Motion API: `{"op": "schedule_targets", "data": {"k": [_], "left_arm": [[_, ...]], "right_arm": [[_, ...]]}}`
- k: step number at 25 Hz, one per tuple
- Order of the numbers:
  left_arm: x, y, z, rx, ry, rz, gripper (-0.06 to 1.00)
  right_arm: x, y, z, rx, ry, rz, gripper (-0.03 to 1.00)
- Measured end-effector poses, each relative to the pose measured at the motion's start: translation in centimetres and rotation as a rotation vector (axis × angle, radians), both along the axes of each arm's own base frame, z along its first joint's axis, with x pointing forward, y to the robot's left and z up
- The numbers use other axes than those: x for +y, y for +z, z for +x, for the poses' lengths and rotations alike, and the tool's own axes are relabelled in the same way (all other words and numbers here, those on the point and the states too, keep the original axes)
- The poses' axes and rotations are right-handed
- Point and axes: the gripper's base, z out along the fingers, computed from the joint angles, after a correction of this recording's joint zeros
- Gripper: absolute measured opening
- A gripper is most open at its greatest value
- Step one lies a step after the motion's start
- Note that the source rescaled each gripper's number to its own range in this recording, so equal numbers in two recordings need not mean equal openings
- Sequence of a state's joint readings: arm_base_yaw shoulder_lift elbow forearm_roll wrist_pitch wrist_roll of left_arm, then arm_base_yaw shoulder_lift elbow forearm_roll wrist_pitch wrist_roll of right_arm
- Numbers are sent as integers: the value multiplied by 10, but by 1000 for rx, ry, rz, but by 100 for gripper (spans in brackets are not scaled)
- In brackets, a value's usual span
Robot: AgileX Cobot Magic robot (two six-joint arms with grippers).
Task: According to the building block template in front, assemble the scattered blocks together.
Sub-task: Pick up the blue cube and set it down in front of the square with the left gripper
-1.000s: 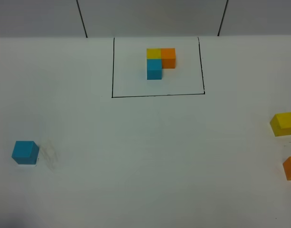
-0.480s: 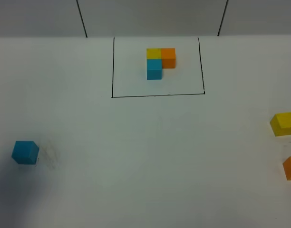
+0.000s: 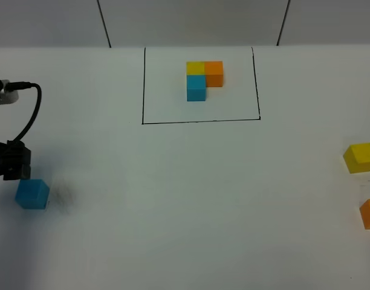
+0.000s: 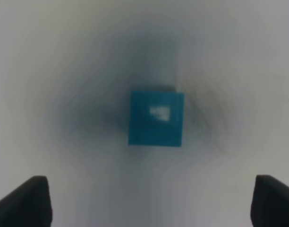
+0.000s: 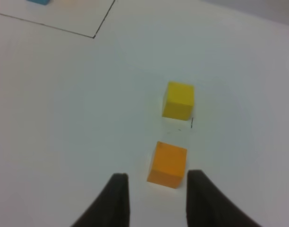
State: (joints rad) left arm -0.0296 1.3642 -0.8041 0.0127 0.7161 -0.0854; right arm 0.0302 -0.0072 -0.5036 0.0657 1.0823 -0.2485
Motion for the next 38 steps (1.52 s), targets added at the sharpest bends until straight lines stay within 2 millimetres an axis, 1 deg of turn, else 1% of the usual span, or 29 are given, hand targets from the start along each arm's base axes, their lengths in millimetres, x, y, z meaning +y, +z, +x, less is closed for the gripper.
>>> {"op": "schedule_targets", "data": {"k": [9, 16, 19, 21, 22, 24, 25, 26, 27, 29, 30, 31, 33, 36, 38], "left_arm": [[-1, -48, 27, 78, -2, 2, 74], [-1, -83, 39, 130, -3, 2, 72], [-1, -93, 42, 142, -3, 3, 69], [-1, -99, 43, 152, -3, 3, 62], [-1, -101, 43, 160, -3, 3, 56], [-1, -105, 43, 171, -3, 3, 38], [-2, -106, 43, 175, -3, 3, 23], [-2, -107, 44, 175, -4, 3, 4], [-2, -106, 44, 175, -12, 4, 0], [-3, -102, 47, 169, -61, 13, 0], [-6, -96, 50, 155, -113, 23, 0], [-11, -89, 53, 144, -179, 35, 0], [-27, -67, 61, 82, -325, 59, 0], [-63, -36, 68, -1, -581, 74, 0], [-92, -23, 66, -25, -784, 65, 0]], "right_arm": [[0, 0, 0, 0, 0, 0, 0], [0, 0, 0, 0, 0, 0, 0], [0, 0, 0, 0, 0, 0, 0], [0, 0, 0, 0, 0, 0, 0], [0, 0, 0, 0, 0, 0, 0], [0, 0, 0, 0, 0, 0, 0], [0, 0, 0, 0, 0, 0, 0], [0, 0, 0, 0, 0, 0, 0], [0, 0, 0, 0, 0, 0, 0], [0, 0, 0, 0, 0, 0, 0], [0, 0, 0, 0, 0, 0, 0], [0, 0, 0, 0, 0, 0, 0], [0, 0, 0, 0, 0, 0, 0], [0, 0, 0, 0, 0, 0, 0], [0, 0, 0, 0, 0, 0, 0]]}}
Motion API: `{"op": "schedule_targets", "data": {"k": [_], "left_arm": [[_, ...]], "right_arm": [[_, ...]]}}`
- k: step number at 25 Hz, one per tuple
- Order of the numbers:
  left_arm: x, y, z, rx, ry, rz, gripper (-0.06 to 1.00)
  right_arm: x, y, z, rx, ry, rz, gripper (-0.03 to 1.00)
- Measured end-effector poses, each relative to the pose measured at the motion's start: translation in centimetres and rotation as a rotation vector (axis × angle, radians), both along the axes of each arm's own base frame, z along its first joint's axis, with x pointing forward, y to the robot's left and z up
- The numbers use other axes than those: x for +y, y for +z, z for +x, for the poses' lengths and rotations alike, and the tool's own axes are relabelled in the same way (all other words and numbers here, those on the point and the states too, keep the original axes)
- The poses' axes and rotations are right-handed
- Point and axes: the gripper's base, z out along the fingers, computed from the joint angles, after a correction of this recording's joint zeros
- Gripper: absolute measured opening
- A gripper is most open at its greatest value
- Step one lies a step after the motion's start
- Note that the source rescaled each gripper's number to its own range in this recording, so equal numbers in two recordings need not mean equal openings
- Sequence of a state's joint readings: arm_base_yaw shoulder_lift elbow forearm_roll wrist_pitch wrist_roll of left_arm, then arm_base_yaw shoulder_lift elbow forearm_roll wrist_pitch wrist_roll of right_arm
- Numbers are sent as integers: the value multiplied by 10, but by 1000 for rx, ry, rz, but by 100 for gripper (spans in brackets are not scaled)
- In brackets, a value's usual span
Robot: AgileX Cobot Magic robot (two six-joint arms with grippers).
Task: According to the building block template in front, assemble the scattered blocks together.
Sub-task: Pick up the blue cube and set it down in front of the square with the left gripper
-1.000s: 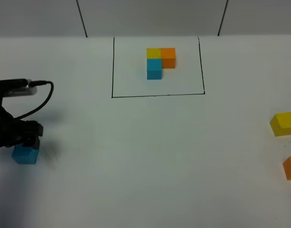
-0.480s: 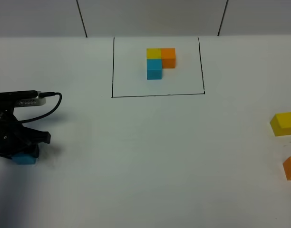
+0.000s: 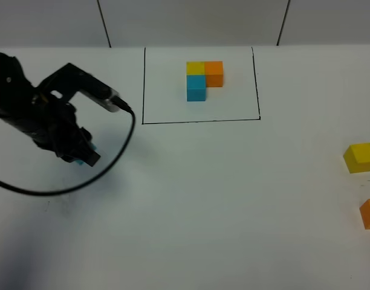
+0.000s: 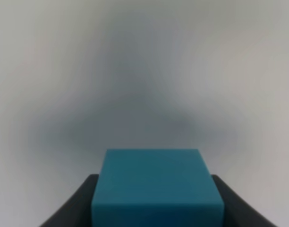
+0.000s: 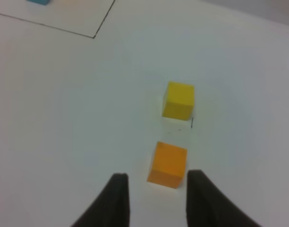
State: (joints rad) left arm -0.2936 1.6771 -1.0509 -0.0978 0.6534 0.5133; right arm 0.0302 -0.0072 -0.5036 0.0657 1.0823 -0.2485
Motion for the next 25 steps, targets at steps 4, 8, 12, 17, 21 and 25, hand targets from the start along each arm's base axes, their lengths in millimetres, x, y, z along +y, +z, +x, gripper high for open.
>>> {"op": "schedule_targets", "data": {"k": [4, 8, 12, 17, 21, 25], "left_arm": [[-52, 10, -11, 32, -363, -6, 0], [-91, 8, -19, 40, -532, 16, 0], [-120, -10, -27, 64, -636, 58, 0], [-140, -43, -33, 95, -735, 137, 0], [-152, -61, -36, 84, -779, 147, 0], [-163, -74, -37, 54, -831, 147, 0]], "right_arm": [[0, 0, 0, 0, 0, 0, 0], [0, 0, 0, 0, 0, 0, 0], [0, 0, 0, 0, 0, 0, 0], [0, 0, 0, 0, 0, 0, 0], [0, 0, 0, 0, 0, 0, 0], [0, 0, 0, 0, 0, 0, 0]]}}
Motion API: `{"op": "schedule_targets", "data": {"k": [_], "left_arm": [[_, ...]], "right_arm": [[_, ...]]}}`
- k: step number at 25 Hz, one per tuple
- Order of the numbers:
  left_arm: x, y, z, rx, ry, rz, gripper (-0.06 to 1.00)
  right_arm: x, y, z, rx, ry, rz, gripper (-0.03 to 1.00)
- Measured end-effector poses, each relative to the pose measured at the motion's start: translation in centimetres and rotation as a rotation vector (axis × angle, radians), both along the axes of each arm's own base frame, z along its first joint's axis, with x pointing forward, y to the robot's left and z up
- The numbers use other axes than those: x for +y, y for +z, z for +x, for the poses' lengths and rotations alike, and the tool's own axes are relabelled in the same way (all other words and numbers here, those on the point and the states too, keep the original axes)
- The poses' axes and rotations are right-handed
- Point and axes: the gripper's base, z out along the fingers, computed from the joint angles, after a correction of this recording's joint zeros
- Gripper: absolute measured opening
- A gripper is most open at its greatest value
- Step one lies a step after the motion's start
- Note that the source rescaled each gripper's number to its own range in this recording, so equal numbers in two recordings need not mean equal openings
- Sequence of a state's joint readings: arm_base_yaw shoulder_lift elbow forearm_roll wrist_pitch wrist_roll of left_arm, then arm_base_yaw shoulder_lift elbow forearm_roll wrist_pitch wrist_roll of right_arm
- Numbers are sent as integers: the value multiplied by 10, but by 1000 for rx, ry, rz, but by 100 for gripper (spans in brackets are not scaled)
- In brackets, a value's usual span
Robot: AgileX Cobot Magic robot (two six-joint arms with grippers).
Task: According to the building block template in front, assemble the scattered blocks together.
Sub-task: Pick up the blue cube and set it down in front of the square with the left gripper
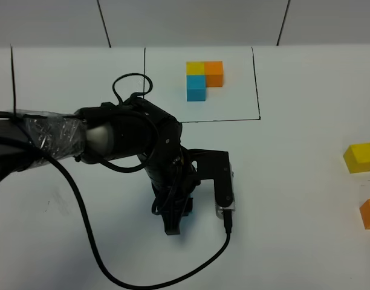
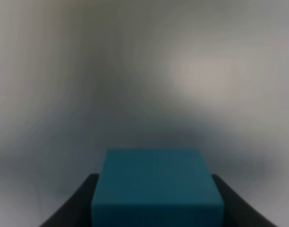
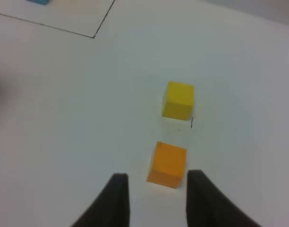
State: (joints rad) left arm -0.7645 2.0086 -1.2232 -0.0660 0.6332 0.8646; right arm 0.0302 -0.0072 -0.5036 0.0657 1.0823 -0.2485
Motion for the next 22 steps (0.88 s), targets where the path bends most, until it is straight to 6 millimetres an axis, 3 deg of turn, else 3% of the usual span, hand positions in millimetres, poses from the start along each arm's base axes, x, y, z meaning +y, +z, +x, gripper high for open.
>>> {"op": "schedule_targets", "data": {"k": [13, 15, 18, 20, 22], "left_arm": [[-4, -10, 3, -23, -9, -17, 3], [-5, -10, 4, -31, -9, -24, 19], [-6, -9, 5, -46, -8, -37, 65], [-6, -5, 5, -58, -8, -48, 89], [-5, 7, 5, -78, -12, -62, 98]], "right_arm": [[0, 0, 0, 0, 0, 0, 0], [0, 0, 0, 0, 0, 0, 0], [0, 0, 0, 0, 0, 0, 0], [0, 0, 0, 0, 0, 0, 0], [0, 0, 0, 0, 0, 0, 0]]}}
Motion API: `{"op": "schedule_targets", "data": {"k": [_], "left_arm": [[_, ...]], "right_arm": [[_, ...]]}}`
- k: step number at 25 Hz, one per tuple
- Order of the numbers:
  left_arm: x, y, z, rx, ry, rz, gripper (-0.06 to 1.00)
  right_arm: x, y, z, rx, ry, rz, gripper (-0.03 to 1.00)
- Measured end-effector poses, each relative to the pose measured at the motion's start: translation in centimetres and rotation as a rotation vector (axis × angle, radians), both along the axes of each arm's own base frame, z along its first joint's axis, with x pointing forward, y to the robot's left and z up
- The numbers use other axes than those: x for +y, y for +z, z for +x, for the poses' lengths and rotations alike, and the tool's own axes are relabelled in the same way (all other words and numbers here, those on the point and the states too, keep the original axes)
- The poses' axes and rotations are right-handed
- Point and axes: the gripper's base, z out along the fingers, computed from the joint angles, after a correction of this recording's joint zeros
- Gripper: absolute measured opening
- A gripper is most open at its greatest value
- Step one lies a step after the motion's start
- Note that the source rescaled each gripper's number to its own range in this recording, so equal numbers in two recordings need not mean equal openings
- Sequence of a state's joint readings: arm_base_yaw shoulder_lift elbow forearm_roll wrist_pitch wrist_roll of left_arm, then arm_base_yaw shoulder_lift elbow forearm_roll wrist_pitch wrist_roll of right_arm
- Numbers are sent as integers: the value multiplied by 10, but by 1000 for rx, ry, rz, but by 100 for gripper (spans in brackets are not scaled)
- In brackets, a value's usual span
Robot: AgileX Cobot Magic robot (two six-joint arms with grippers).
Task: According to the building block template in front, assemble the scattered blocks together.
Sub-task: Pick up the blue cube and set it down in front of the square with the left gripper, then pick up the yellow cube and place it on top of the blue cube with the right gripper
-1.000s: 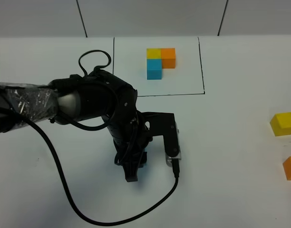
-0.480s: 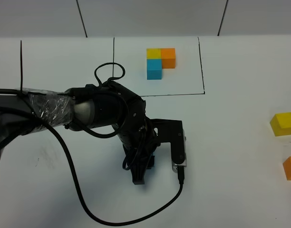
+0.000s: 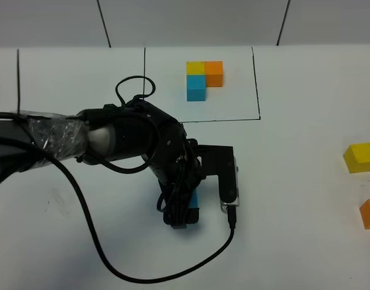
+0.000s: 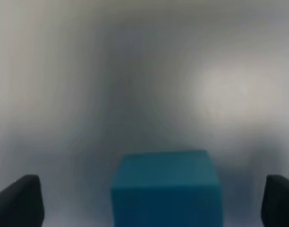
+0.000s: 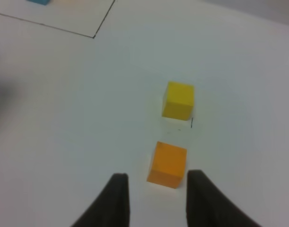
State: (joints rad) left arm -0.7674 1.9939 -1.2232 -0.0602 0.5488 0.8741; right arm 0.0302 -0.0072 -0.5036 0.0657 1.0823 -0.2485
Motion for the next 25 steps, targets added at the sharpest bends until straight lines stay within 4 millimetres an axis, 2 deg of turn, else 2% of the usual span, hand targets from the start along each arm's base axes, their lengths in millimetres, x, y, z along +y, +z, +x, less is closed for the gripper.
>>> {"op": "schedule_targets", "data": {"k": [4, 9, 13, 19, 22, 25], "left_arm": [[8, 47, -3, -97, -21, -33, 100], [34, 118, -17, -246, 4, -24, 94], [68, 168, -36, -329, 106, 25, 89], [136, 229, -70, -460, 477, 96, 86], [169, 255, -92, -540, 632, 61, 85], [196, 281, -120, -609, 699, -76, 83]], "right_arm": [[0, 0, 0, 0, 0, 0, 0], [0, 0, 0, 0, 0, 0, 0], [0, 0, 0, 0, 0, 0, 0], [0, 0, 0, 0, 0, 0, 0], [0, 0, 0, 0, 0, 0, 0], [0, 0, 0, 0, 0, 0, 0]]}}
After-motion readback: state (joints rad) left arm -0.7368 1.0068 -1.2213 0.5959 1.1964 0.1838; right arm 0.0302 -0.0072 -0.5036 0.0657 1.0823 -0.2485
